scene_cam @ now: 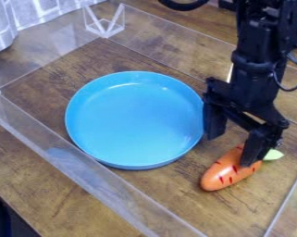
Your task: Remove the carrot from inside the blue tray and put it on the table
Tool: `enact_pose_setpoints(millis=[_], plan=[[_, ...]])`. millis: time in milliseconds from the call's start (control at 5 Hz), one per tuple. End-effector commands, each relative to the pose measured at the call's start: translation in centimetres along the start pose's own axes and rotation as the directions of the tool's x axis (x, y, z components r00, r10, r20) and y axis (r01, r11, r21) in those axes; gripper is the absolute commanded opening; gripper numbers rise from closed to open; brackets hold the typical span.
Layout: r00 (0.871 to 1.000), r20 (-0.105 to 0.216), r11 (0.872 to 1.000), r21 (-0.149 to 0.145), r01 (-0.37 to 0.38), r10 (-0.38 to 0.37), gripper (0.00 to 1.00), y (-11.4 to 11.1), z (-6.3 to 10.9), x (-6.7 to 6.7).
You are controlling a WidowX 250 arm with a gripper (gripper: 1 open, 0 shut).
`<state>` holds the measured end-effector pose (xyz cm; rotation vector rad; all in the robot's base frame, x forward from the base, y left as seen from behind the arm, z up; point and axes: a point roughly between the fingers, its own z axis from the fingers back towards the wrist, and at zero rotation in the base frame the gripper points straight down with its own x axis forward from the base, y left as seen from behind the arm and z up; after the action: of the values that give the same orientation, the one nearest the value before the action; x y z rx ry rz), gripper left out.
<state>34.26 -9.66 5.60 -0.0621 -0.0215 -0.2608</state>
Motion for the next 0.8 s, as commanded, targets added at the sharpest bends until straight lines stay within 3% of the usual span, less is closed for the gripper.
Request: enact_pose_setpoints(millis=[0, 600], plan=[[0.999, 0.035, 1.000, -0.001, 0.023, -0.023, 1.00, -1.0, 0.8, 0.2], [0.999, -0.013, 0.999, -0.003, 0.039, -0.039, 1.00, -1.6, -2.3, -0.1]])
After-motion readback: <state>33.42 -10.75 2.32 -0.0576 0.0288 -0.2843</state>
